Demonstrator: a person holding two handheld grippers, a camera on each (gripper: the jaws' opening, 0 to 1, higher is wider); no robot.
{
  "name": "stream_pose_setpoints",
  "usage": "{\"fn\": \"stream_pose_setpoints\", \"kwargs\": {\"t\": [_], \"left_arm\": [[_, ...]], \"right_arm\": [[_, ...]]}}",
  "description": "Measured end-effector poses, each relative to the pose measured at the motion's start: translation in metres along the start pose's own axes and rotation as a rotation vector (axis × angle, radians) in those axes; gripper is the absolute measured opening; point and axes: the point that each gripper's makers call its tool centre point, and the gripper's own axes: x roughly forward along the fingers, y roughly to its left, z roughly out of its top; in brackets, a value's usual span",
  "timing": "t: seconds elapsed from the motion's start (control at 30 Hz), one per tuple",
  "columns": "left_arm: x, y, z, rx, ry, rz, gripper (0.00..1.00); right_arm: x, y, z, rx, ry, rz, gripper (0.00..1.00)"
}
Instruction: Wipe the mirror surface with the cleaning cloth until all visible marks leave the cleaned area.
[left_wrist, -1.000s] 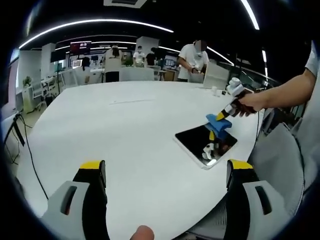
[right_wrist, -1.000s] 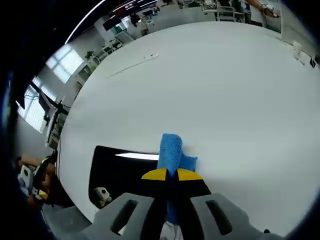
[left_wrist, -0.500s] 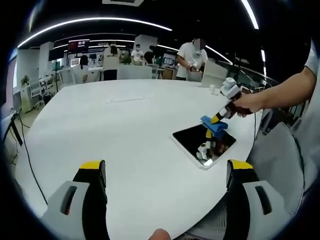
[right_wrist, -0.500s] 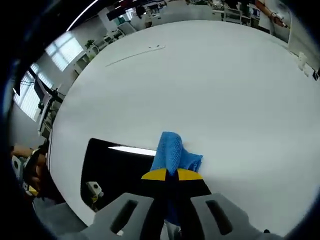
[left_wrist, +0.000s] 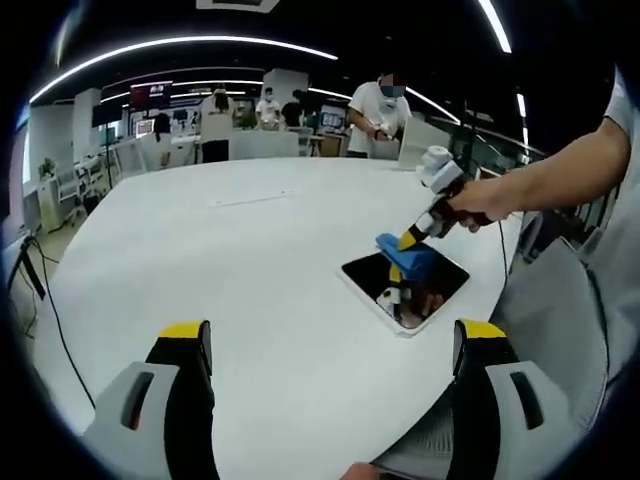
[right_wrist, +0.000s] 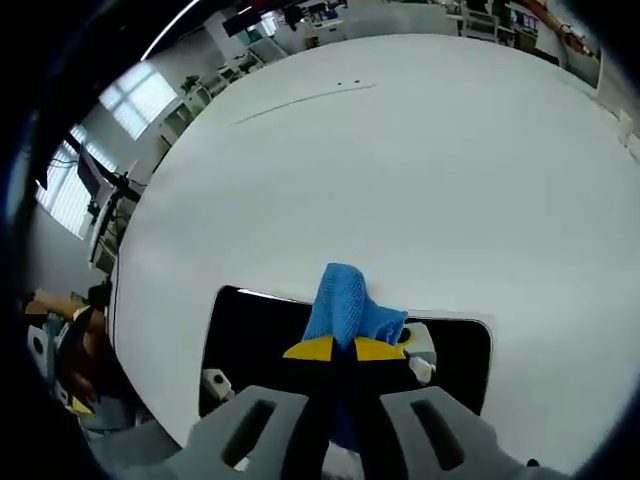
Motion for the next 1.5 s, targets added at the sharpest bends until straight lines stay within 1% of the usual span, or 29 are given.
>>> {"fn": "stream_pose_setpoints", "kwargs": {"t": [0.13, 0.27, 0.37, 0.43, 0.57, 0.63, 0.7, 0.8, 0.9, 1.0, 1.1, 1.2, 1.23, 1.27, 1.3, 1.4, 1.5], "left_arm": [[-0.002, -0.004, -0.002, 0.018, 0.012, -0.018, 0.99], [-0.003, -0.006, -0.004, 0.018, 0.015, -0.025, 0.99], [-0.003, -0.005, -0.008, 0.02, 0.022, -0.03, 0.99], [-0.002, -0.004, -0.011, 0.016, 0.028, -0.03, 0.99], [0.0, -0.004, -0.012, 0.003, 0.029, -0.023, 0.99], [0.001, -0.005, -0.012, 0.009, 0.032, -0.022, 0.99], [0.002, -0.006, -0.013, 0.009, 0.032, -0.024, 0.99], [0.002, -0.007, -0.017, 0.005, 0.05, -0.029, 0.99], [0.002, -0.006, -0.02, 0.009, 0.06, -0.027, 0.99], [0.003, -0.003, -0.02, 0.0, 0.058, -0.016, 0.99], [0.004, -0.002, -0.018, -0.003, 0.053, -0.006, 0.99], [0.006, -0.002, -0.02, -0.01, 0.051, -0.009, 0.99], [0.007, -0.002, -0.02, -0.009, 0.053, -0.01, 0.99], [0.007, -0.002, -0.02, -0.007, 0.057, -0.009, 0.99], [0.007, -0.003, -0.02, -0.008, 0.057, -0.009, 0.99], [0.007, -0.003, -0.016, -0.011, 0.044, -0.01, 0.99], [0.007, -0.002, -0.015, -0.009, 0.043, -0.011, 0.99]], "right_arm": [[0.004, 0.017, 0.002, -0.023, 0.01, 0.013, 0.0], [0.006, 0.032, 0.003, -0.037, 0.018, 0.024, 0.0], [0.009, 0.04, 0.004, -0.032, 0.024, 0.023, 0.0], [0.012, 0.045, 0.005, -0.046, 0.027, 0.027, 0.0], [0.015, 0.056, 0.006, -0.064, 0.02, 0.05, 0.0], [0.016, 0.061, 0.007, -0.052, 0.023, 0.061, 0.0], [0.02, 0.066, 0.009, -0.063, 0.027, 0.068, 0.0], [0.024, 0.071, 0.01, -0.078, 0.027, 0.065, 0.0], [0.026, 0.078, 0.011, -0.068, 0.032, 0.077, 0.0], [0.026, 0.086, 0.01, -0.084, 0.035, 0.092, 0.0], [0.029, 0.091, 0.012, -0.082, 0.038, 0.1, 0.0], [0.032, 0.097, 0.012, -0.09, 0.038, 0.103, 0.0], [0.032, 0.098, 0.012, -0.159, 0.039, 0.102, 0.0], [0.033, 0.098, 0.012, -0.179, 0.039, 0.094, 0.0], [0.033, 0.099, 0.012, -0.156, 0.045, 0.083, 0.0], [0.032, 0.097, 0.013, -0.127, 0.053, 0.077, 0.0], [0.033, 0.097, 0.013, -0.152, 0.052, 0.072, 0.0]]}}
